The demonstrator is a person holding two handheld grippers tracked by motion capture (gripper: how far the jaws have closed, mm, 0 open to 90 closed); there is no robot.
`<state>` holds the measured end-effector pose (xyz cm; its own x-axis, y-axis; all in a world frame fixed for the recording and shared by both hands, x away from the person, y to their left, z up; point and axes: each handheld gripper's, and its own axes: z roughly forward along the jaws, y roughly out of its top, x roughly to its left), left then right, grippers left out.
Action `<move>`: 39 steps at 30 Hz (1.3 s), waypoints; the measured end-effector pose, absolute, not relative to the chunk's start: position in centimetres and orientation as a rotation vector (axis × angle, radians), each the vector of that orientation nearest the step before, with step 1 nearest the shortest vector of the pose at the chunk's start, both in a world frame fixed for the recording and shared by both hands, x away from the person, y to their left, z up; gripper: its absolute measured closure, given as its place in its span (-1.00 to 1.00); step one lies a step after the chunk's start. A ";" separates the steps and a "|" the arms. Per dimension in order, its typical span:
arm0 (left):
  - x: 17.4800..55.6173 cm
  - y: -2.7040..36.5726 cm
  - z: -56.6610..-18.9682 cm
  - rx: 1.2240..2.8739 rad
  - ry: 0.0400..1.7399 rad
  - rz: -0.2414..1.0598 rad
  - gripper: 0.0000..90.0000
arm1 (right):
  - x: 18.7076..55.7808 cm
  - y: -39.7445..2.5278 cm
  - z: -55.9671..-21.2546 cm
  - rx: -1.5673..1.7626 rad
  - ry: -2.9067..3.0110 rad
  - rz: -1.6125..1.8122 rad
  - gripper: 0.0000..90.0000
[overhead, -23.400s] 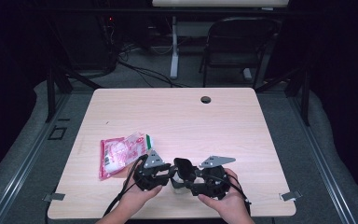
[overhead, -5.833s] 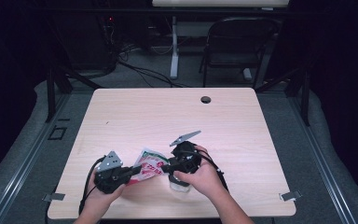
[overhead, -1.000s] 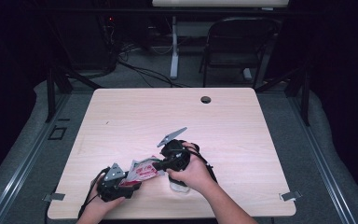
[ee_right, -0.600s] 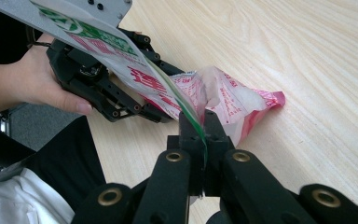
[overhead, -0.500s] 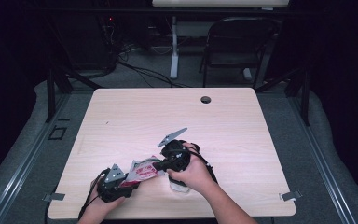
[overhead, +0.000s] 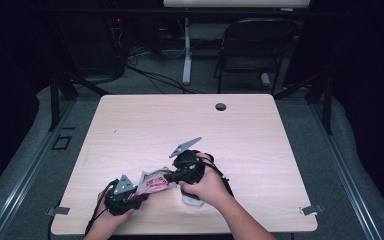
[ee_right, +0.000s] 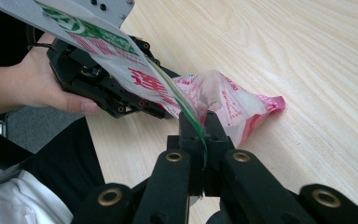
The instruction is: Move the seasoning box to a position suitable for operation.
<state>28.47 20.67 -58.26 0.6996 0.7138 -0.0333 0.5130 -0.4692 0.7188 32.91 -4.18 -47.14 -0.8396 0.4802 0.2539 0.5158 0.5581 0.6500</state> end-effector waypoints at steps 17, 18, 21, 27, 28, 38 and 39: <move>28.5 20.6 -56.9 2.171 0.928 0.417 0.38 | 32.5 -4.7 -46.4 -0.877 -2.730 -1.222 1.00; 28.5 20.5 -56.8 2.167 0.929 0.429 0.38 | 32.5 -4.7 -46.3 -0.881 -2.729 -1.222 1.00; 28.4 20.4 -56.5 2.178 0.917 0.452 0.38 | 32.4 -4.8 -46.2 -0.887 -2.727 -1.235 1.00; 28.6 20.2 -55.9 2.177 0.899 0.486 0.39 | 32.1 -5.2 -45.8 -0.892 -2.737 -1.261 1.00; 28.6 20.2 -55.7 2.178 0.900 0.486 0.39 | 32.1 -5.2 -45.8 -0.893 -2.744 -1.265 1.00; 28.8 19.3 -55.1 2.199 0.859 0.558 0.40 | 31.7 -6.1 -45.6 -0.929 -2.741 -1.306 1.00; 28.8 19.2 -55.0 2.197 0.857 0.560 0.40 | 31.6 -6.2 -45.6 -0.936 -2.736 -1.315 1.00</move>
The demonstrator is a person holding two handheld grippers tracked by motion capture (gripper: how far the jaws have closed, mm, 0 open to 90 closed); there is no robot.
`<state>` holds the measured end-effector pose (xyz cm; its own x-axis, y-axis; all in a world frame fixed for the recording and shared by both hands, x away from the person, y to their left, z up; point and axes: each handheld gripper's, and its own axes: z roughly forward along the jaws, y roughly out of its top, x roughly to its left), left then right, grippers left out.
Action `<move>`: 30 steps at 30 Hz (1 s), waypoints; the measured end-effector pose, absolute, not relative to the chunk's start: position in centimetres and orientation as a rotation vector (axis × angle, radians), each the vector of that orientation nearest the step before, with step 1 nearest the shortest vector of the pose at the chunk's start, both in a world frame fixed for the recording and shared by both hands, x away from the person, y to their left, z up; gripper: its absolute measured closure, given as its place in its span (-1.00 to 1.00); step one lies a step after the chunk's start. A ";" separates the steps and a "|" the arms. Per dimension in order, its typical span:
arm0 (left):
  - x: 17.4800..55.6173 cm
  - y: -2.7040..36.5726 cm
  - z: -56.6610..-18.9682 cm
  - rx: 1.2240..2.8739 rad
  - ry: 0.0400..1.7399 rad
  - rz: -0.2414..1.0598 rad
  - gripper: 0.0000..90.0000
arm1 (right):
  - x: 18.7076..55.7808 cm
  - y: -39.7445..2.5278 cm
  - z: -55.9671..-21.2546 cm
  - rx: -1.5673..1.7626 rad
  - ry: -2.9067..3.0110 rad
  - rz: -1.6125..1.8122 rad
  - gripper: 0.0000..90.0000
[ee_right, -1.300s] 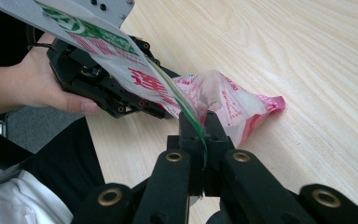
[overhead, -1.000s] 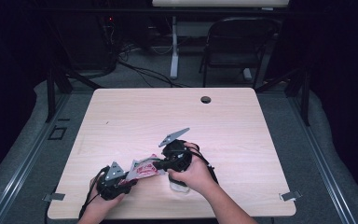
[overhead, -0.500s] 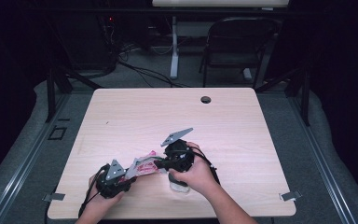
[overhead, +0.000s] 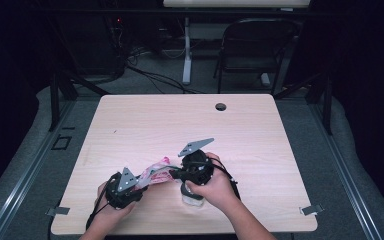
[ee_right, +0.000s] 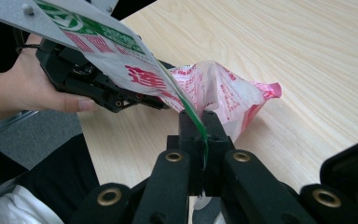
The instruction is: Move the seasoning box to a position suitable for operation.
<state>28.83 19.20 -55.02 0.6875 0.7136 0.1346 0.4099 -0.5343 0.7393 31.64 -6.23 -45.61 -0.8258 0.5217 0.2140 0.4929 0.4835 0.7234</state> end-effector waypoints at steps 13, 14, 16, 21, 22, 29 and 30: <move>29.1 17.7 -54.5 2.233 0.812 0.634 0.40 | 31.4 -8.0 -45.9 0.952 2.647 1.294 1.00; 29.0 17.6 -54.5 2.234 0.809 0.644 0.40 | 31.4 -8.1 -45.9 0.958 2.646 1.298 1.00; 29.0 17.4 -54.3 2.246 0.798 0.660 0.40 | 31.3 -8.3 -46.0 0.962 2.640 1.299 1.00; 28.9 17.1 -53.9 2.260 0.774 0.716 0.41 | 31.2 -8.8 -46.1 0.962 2.635 1.309 0.99; 28.9 17.0 -53.9 2.261 0.771 0.727 0.41 | 31.2 -8.8 -46.1 0.966 2.633 1.311 0.99; 29.0 16.7 -53.5 2.277 0.747 0.774 0.41 | 31.0 -9.2 -46.3 0.967 2.623 1.312 0.99; 29.1 16.6 -53.4 2.282 0.740 0.787 0.41 | 31.0 -9.3 -46.3 0.974 2.617 1.312 0.99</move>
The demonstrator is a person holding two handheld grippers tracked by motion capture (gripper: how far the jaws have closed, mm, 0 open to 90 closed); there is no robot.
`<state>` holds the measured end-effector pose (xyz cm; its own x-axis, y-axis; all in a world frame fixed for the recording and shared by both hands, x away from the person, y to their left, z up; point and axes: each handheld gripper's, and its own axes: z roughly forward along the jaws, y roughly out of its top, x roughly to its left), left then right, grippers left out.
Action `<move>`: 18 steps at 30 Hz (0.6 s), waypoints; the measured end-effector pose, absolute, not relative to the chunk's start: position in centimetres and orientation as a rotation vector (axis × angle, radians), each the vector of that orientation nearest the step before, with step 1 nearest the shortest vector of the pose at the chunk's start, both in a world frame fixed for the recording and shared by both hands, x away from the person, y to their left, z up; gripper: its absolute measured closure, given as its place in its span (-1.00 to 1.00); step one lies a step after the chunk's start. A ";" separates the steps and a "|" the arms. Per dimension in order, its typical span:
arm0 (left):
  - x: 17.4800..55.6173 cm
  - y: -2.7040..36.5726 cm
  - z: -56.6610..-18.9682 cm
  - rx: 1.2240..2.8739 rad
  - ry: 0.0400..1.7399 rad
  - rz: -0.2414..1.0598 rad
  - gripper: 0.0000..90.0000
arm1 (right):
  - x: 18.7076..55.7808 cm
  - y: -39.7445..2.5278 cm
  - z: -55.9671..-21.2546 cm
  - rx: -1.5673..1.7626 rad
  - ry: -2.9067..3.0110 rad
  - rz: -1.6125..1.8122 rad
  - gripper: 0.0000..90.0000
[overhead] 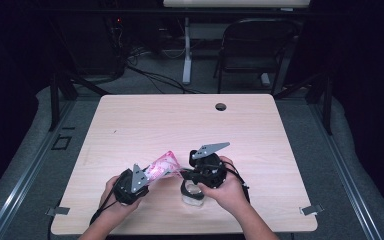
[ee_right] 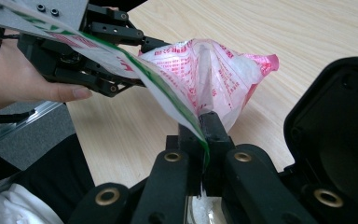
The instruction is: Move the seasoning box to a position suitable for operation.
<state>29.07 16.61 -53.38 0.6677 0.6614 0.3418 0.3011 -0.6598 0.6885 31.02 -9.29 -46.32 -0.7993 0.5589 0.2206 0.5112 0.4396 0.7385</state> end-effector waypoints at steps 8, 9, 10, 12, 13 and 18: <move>29.3 16.4 -53.3 2.288 0.733 0.829 0.41 | 31.1 -9.7 -46.5 0.992 2.609 1.306 0.93; 29.3 16.4 -53.3 2.289 0.732 0.832 0.41 | 31.1 -9.7 -46.5 0.994 2.608 1.306 0.92; 29.3 16.4 -53.3 2.290 0.732 0.837 0.41 | 31.1 -9.8 -46.5 0.994 2.611 1.306 0.90; 29.3 16.4 -53.4 2.290 0.735 0.838 0.42 | 31.1 -9.8 -46.5 0.997 2.609 1.309 0.86; 29.3 16.4 -53.3 2.296 0.733 0.840 0.42 | 31.1 -9.8 -46.5 0.995 2.609 1.310 0.85; 29.3 16.4 -53.3 2.303 0.726 0.868 0.42 | 31.0 -9.8 -46.5 0.988 2.610 1.302 0.77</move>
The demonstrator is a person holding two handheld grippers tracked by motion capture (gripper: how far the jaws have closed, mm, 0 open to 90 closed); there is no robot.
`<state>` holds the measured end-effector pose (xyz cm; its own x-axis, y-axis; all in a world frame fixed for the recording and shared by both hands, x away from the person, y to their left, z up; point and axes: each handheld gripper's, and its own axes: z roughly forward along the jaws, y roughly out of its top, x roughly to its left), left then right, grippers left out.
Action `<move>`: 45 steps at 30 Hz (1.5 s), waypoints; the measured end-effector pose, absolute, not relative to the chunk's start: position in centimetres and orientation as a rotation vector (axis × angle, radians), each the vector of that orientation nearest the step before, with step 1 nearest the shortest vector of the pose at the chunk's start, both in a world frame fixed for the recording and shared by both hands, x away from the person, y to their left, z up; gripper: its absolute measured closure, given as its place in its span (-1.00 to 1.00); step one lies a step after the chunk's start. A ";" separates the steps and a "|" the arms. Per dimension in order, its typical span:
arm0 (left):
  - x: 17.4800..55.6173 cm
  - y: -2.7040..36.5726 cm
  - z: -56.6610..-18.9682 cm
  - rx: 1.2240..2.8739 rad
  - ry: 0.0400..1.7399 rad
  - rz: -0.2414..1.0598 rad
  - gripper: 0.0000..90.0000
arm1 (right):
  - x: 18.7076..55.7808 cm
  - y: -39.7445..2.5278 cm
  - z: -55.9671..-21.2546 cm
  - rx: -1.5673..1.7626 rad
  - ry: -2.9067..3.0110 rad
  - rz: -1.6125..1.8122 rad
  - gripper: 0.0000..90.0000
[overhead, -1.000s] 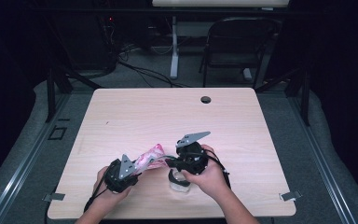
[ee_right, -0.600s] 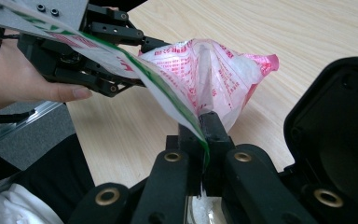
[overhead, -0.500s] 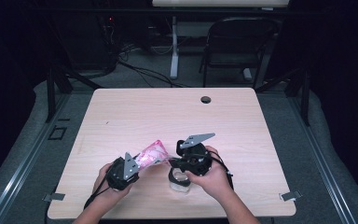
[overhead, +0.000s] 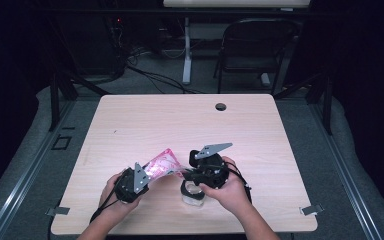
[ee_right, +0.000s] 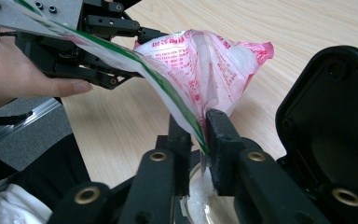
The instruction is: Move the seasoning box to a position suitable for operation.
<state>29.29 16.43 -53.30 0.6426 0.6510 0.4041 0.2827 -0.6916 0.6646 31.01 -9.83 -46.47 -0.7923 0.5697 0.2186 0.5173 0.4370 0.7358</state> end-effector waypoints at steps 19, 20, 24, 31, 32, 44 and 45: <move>29.1 16.0 -52.8 2.309 0.693 0.962 0.42 | 30.5 -10.6 -46.3 0.989 2.576 1.309 0.98; 29.1 16.0 -52.7 2.308 0.693 0.963 0.42 | 30.5 -10.7 -46.3 0.987 2.577 1.308 0.99; 28.9 16.0 -52.6 2.307 0.684 0.980 0.42 | 30.4 -10.7 -46.2 0.976 2.579 1.307 1.00; 28.8 15.9 -52.4 2.297 0.672 1.003 0.42 | 30.2 -10.8 -46.1 0.969 2.573 1.310 1.00; 28.8 15.9 -52.4 2.295 0.670 1.009 0.42 | 30.2 -10.8 -46.1 0.966 2.571 1.314 1.00; 28.4 15.6 -52.4 2.287 0.639 1.066 0.42 | 29.6 -11.0 -46.2 0.950 2.566 1.308 1.00; 28.4 15.6 -52.4 2.289 0.636 1.066 0.43 | 29.6 -11.0 -46.2 0.952 2.563 1.310 1.00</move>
<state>28.39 15.59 -52.38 0.5774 0.6089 0.5439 0.1896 -0.7480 0.6361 29.60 -11.03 -46.22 -0.7973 0.5768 0.1777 0.4817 0.4309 0.7631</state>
